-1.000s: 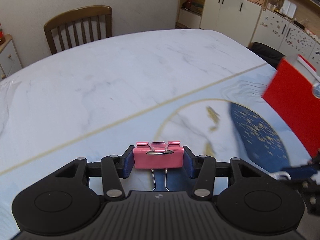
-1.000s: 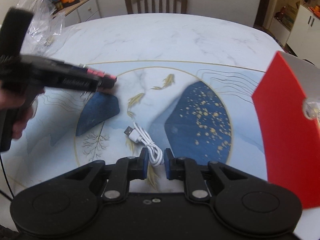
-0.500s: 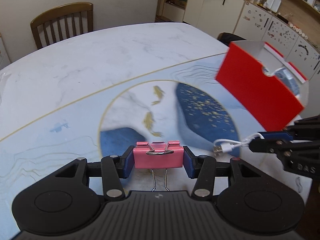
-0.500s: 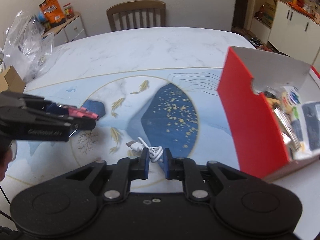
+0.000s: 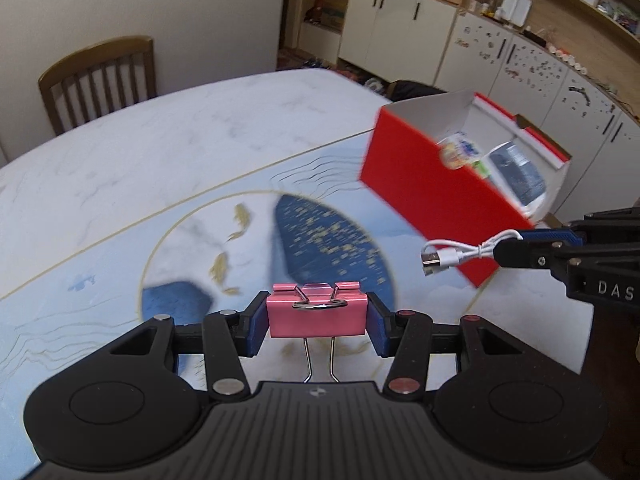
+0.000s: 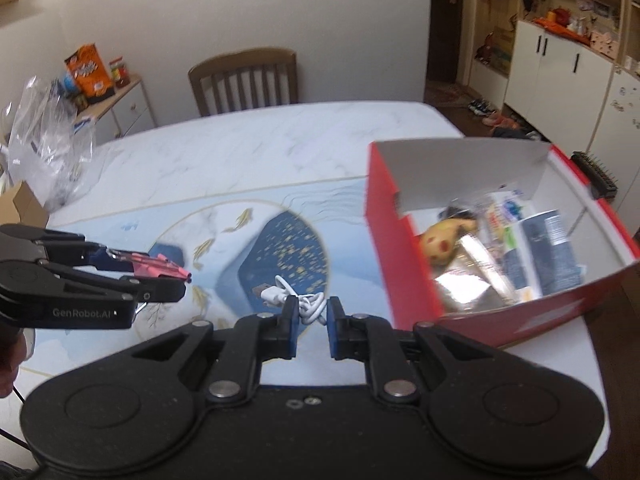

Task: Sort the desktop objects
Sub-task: 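Lift and carry the pink clip and white cable over the red box, then lower into the box and open the left tool while the right tool releases the cable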

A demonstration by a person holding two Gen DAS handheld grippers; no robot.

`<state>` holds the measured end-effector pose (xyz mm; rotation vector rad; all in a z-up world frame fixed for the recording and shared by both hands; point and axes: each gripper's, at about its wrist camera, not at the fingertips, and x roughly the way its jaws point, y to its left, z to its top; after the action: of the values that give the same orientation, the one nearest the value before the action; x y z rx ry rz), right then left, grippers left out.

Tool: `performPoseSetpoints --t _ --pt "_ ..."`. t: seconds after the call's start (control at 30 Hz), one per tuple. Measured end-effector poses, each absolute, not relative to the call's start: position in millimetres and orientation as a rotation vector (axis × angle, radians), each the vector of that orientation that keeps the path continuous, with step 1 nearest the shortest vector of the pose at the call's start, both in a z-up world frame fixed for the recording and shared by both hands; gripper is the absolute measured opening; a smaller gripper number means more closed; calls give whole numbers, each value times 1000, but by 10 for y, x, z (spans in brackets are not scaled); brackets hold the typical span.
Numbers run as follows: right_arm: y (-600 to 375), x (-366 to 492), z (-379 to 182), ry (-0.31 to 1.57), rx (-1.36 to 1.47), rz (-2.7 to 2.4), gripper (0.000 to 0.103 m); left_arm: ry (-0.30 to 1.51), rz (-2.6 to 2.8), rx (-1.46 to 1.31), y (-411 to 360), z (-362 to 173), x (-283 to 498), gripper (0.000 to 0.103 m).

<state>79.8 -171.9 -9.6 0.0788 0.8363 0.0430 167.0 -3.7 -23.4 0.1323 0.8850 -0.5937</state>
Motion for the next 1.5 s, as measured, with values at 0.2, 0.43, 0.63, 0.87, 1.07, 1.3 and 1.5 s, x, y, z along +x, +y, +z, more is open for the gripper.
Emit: performPoseSetpoints --t 0.2,0.43,0.63,0.87,1.07,1.3,1.5 --pt "-2030 685 52 786 90 12 13 844 -613 145 -331 -88 1596 49" --pt "-2391 620 154 742 99 -5 13 813 -634 160 -710 61 1528 49" --pt "-2729 608 175 731 100 -17 13 803 -637 164 -1029 102 1516 49" --pt "-3105 609 186 720 103 -21 13 788 -651 171 -1430 157 1510 49" --pt "-3414 639 147 721 105 -25 13 777 -665 183 -1783 184 1547 49" --pt "-3649 728 83 728 91 -24 13 771 -674 214 -2157 159 1660 49" --pt "-3778 864 10 740 72 -21 13 782 -672 229 -2416 126 1860 49"
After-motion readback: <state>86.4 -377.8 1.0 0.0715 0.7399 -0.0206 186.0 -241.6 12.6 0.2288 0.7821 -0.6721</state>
